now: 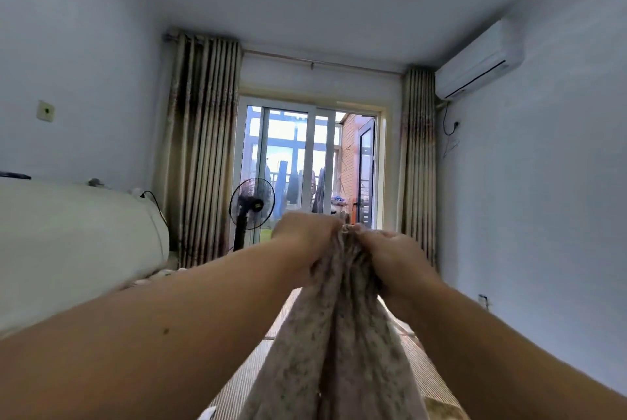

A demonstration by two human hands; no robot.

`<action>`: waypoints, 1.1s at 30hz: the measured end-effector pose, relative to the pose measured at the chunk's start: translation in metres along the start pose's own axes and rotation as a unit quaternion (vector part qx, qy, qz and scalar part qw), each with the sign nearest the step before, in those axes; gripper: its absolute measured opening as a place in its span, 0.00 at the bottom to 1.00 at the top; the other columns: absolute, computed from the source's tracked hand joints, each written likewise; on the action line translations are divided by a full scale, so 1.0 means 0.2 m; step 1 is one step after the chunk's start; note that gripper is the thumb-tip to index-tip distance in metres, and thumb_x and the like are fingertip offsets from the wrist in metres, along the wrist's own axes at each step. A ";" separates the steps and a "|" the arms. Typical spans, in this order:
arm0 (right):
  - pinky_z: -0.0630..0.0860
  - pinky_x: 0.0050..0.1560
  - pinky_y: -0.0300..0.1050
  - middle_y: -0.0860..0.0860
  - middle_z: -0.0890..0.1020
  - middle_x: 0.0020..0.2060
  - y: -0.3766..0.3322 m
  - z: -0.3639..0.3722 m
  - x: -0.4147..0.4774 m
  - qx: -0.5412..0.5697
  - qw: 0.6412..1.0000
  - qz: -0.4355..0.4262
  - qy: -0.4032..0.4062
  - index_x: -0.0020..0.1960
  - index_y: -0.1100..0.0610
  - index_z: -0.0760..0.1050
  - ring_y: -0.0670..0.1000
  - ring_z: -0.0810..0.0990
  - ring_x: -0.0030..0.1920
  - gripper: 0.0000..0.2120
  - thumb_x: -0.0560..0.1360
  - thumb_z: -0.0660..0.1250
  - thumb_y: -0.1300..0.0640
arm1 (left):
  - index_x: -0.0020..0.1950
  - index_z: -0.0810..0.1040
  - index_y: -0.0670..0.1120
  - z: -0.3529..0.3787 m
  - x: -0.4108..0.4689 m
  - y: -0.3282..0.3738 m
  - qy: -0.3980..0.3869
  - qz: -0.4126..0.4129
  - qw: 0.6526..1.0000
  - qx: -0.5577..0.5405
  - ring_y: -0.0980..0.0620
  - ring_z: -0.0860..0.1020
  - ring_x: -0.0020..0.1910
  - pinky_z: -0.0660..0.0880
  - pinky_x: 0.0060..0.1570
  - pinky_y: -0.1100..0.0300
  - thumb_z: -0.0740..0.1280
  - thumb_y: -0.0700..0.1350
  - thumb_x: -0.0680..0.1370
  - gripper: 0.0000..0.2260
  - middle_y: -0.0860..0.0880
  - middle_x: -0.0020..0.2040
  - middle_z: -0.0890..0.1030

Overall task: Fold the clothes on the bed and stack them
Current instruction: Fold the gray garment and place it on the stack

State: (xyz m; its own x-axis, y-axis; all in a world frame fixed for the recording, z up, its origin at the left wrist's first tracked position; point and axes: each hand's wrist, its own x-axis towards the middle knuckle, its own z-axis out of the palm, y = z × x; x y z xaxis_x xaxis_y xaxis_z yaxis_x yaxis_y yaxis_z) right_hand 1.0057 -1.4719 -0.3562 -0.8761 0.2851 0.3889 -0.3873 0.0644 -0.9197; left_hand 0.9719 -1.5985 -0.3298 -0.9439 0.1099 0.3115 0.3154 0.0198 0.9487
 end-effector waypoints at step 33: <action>0.80 0.51 0.54 0.58 0.81 0.47 0.29 -0.30 0.46 -0.304 0.952 -0.028 0.032 0.55 0.58 0.80 0.59 0.79 0.50 0.13 0.76 0.60 0.66 | 0.57 0.75 0.42 0.12 0.44 -0.45 0.008 0.132 0.849 0.512 0.45 0.76 0.48 0.69 0.41 0.56 0.57 0.38 0.80 0.10 0.42 0.53 0.78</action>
State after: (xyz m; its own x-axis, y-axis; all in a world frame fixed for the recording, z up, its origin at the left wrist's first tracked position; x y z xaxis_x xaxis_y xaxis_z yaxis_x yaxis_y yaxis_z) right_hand 0.9200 -1.3838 -0.3766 -0.8322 0.3212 0.4520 -0.1785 0.6166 -0.7668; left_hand 0.8636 -1.5668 -0.3896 -0.8252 0.2327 0.5147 0.4292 0.8507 0.3035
